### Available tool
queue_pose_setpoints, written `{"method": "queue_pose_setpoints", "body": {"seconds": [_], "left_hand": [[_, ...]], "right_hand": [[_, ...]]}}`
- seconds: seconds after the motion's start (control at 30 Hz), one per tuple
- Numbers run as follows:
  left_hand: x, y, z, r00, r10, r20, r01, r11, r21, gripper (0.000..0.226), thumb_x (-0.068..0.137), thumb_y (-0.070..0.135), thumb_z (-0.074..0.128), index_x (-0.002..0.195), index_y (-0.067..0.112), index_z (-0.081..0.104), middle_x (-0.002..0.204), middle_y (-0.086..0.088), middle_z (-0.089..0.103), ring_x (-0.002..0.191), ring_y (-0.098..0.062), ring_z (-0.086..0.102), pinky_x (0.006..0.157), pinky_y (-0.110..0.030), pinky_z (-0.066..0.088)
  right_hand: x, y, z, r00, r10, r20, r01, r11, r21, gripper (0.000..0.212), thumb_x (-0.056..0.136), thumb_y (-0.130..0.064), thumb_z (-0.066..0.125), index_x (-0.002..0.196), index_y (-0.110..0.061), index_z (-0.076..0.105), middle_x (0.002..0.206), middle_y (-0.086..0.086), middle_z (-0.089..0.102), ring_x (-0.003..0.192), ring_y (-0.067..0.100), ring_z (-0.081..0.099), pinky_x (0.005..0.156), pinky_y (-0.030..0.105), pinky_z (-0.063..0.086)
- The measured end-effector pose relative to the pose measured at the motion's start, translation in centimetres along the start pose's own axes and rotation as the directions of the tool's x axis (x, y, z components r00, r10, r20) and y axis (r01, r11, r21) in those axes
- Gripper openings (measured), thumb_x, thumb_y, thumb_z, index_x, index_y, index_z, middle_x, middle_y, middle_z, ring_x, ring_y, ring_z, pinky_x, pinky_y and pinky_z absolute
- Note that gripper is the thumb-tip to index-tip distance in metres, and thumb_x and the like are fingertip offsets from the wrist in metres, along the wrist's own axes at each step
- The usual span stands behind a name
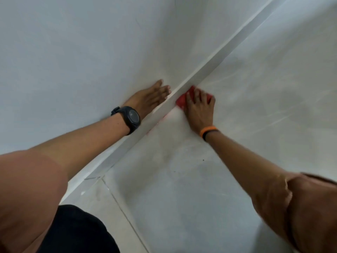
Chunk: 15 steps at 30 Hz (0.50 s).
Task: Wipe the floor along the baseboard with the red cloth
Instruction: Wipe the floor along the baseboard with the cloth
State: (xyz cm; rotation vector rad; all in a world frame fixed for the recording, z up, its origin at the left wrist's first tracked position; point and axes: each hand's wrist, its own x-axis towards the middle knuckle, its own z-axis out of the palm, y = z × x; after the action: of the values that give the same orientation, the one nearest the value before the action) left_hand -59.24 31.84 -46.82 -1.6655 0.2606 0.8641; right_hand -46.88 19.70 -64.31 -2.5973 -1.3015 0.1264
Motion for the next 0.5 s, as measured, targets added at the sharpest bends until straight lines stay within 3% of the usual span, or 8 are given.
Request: {"method": "queue_pose_setpoints", "body": {"seconds": [0.13,0.2,0.27,0.33,0.43,0.5], "left_hand": [[-0.1,-0.1,0.4,0.999,-0.033,0.009,0.033,0.999,-0.028,0.105,0.095,0.067,0.040,0.160,0.008,-0.017,0.165,-0.013,-0.026,0.153,-0.036,-0.022,0.118,-0.063,-0.016],[-0.2,-0.3,0.2,1.000,-0.014,0.016,0.014,1.000,-0.022,0.103,0.096,0.067,0.038,0.160,0.007,-0.017,0.165,-0.013,-0.025,0.153,-0.036,-0.022,0.118,-0.064,-0.016],[-0.1,-0.2,-0.3,1.000,-0.005,0.011,0.005,0.999,-0.034,0.097,0.099,0.063,0.034,0.160,0.006,-0.017,0.165,-0.014,-0.025,0.153,-0.036,-0.021,0.120,-0.062,-0.014],[-0.1,-0.3,-0.3,1.000,0.000,-0.008,0.000,0.999,-0.054,0.095,0.101,0.061,0.032,0.160,0.005,-0.017,0.165,-0.015,-0.025,0.153,-0.036,-0.021,0.120,-0.062,-0.013],[-0.5,-0.3,-0.1,1.000,-0.002,-0.005,0.002,0.999,-0.051,0.101,0.097,0.066,0.035,0.160,0.006,-0.016,0.165,-0.016,-0.025,0.153,-0.037,-0.021,0.120,-0.062,-0.014],[-0.5,-0.2,-0.2,1.000,0.002,0.004,-0.001,0.999,-0.042,0.100,0.098,0.066,0.034,0.160,0.006,-0.016,0.165,-0.016,-0.024,0.153,-0.037,-0.020,0.120,-0.062,-0.013]], "right_hand": [[1.4,-0.7,-1.7,0.992,0.114,0.062,-0.117,0.992,0.051,0.051,0.098,-0.032,0.050,0.144,-0.011,0.047,0.154,0.020,0.039,0.141,0.040,0.032,0.110,0.064,0.024],[0.1,-3.2,-1.5,0.987,0.156,0.044,-0.158,0.986,0.047,0.051,0.091,-0.023,0.054,0.138,-0.006,0.054,0.147,0.023,0.047,0.136,0.041,0.041,0.107,0.064,0.031],[-2.9,-6.2,-0.7,0.997,0.066,0.040,-0.068,0.997,0.049,0.048,0.083,-0.016,0.052,0.127,-0.001,0.062,0.136,0.026,0.058,0.125,0.043,0.053,0.099,0.064,0.041],[-6.2,-9.2,-0.2,0.990,-0.116,0.084,0.115,0.993,0.013,0.047,0.084,-0.014,0.047,0.126,0.000,0.064,0.130,0.028,0.061,0.123,0.045,0.056,0.096,0.060,0.047],[-7.7,-10.7,0.1,0.958,-0.236,0.166,0.232,0.972,0.038,0.057,0.086,-0.015,0.027,0.127,0.001,0.063,0.126,0.031,0.062,0.123,0.046,0.053,0.096,0.056,0.047],[-7.3,-9.3,0.6,0.950,-0.299,0.089,0.295,0.954,0.053,0.053,0.089,-0.016,0.029,0.124,-0.001,0.065,0.126,0.028,0.063,0.123,0.044,0.053,0.095,0.054,0.046]]}}
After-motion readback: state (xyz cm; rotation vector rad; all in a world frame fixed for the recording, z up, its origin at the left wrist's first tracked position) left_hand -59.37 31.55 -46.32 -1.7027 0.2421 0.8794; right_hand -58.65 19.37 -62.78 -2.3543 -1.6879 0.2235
